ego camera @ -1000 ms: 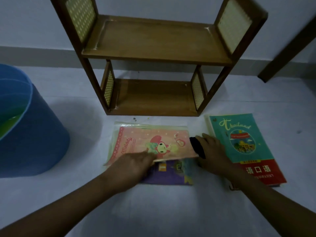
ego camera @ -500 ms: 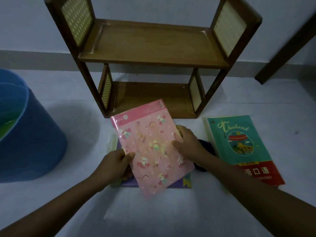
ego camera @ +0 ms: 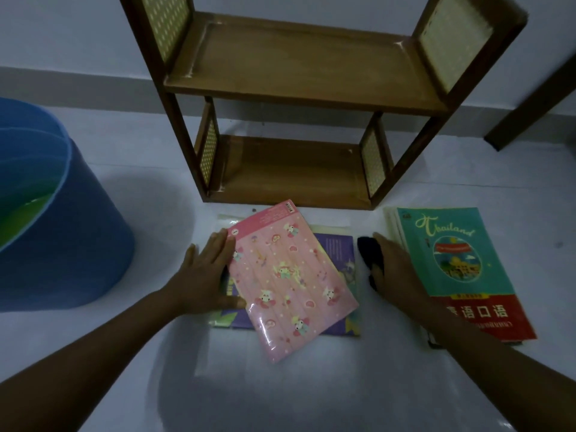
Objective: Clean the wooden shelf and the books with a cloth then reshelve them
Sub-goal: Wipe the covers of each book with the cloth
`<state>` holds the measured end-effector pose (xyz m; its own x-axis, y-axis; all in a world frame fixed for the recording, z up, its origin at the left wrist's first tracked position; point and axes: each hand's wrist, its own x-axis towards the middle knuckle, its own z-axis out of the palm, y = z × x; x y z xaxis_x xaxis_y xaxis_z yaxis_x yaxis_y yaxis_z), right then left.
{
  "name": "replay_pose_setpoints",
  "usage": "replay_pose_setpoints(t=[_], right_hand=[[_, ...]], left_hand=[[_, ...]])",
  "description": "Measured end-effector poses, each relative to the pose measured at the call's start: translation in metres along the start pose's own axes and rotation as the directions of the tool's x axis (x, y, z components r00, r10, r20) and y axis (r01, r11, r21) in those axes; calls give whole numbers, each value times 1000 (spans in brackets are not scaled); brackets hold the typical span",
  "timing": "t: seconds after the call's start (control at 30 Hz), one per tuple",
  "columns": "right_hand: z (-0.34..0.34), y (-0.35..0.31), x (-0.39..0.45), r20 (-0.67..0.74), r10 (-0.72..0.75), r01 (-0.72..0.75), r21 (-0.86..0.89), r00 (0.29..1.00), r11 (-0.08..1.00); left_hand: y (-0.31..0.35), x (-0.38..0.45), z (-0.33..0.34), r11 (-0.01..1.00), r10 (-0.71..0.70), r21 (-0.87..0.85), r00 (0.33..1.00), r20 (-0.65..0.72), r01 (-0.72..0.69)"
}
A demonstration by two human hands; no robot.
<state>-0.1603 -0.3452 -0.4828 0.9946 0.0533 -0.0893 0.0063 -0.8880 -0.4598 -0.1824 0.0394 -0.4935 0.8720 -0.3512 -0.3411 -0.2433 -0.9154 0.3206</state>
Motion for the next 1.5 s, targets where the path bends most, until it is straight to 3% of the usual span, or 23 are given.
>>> replay_pose_setpoints(t=[0.1, 0.17, 0.23, 0.27, 0.37, 0.4, 0.43, 0.47, 0.53, 0.57, 0.6, 0.67, 0.73, 0.8, 0.87, 0.93, 1.0, 1.07, 1.17, 1.27, 1.33, 1.4, 1.5], right_hand=[[-7, -43, 13, -89, 9, 2, 123, 996, 992], [7, -81, -3, 20, -161, 158, 105, 987, 982], [31, -111, -38, 113, -373, 373, 22, 921, 928], [41, -121, -59, 178, -522, 532, -9, 834, 847], [45, -124, -76, 443, -801, 868, 93, 403, 488], [43, -124, -60, 437, -815, 885, 87, 379, 458], [42, -124, -40, 418, -782, 847, 52, 462, 529], [42, -124, -16, 354, -693, 744, -9, 627, 668], [40, -127, 27, 180, -364, 388, -118, 914, 914], [41, -133, 35, 131, -187, 206, -147, 973, 967], [46, -143, 34, 98, -141, 158, -206, 985, 966], [62, -168, 10, 148, -337, 368, -320, 930, 873], [75, -184, -20, 281, -576, 636, -223, 767, 738], [74, -185, -8, 374, -696, 777, -126, 613, 617], [70, -179, 31, 350, -639, 720, -193, 685, 667], [64, -170, 64, 257, -415, 477, -266, 873, 838], [58, -165, 72, 190, -255, 304, -307, 948, 902], [61, -170, 47, 209, -349, 403, -343, 913, 848], [73, -175, -30, 282, -602, 662, -229, 747, 714], [62, -140, -58, 317, -674, 730, -100, 668, 676], [46, -108, -47, 279, -617, 668, -154, 736, 728], [28, -77, -30, 159, -422, 450, -265, 893, 853], [5, -37, -17, 31, -78, 84, -343, 996, 936]], left_hand=[[-1, 0, -3, 999, -27, -22, 999, 40, 28], [0, 1, -5, 996, -46, -78, 998, 51, 50], [3, 3, -5, 994, -44, -96, 998, 33, 47], [4, 3, -4, 995, -39, -88, 999, 27, 41], [7, 3, -3, 998, -38, -55, 999, 37, 40], [7, 3, -3, 998, -42, -48, 998, 38, 44], [5, 2, -4, 998, -45, -47, 998, 40, 47], [5, 1, -4, 997, -42, -56, 998, 40, 44], [4, -1, -5, 995, -28, -90, 999, 24, 30], [4, -3, -4, 994, -27, -107, 1000, 15, 29], [4, -6, -3, 992, -30, -121, 1000, 3, 30], [3, -9, -2, 992, -31, -125, 999, -43, 25], [3, -6, -4, 992, -4, -123, 997, -71, -4], [6, -2, -5, 990, 20, -137, 995, -93, -33], [10, -1, -7, 988, 0, -153, 993, -117, -19], [11, -6, -4, 989, -23, -147, 994, -103, 7], [9, -9, 0, 989, -28, -147, 993, -112, 12], [6, -10, 1, 992, -25, -128, 991, -129, 9], [2, -7, -3, 993, -4, -120, 991, -133, -12], [8, -5, -2, 993, 21, -113, 993, -113, -33], [12, -7, -1, 995, 1, -102, 998, -65, -7], [9, -10, -5, 1000, 8, -17, 999, -35, -8], [13, -22, -9, 962, 210, 172, 977, 41, -214]])
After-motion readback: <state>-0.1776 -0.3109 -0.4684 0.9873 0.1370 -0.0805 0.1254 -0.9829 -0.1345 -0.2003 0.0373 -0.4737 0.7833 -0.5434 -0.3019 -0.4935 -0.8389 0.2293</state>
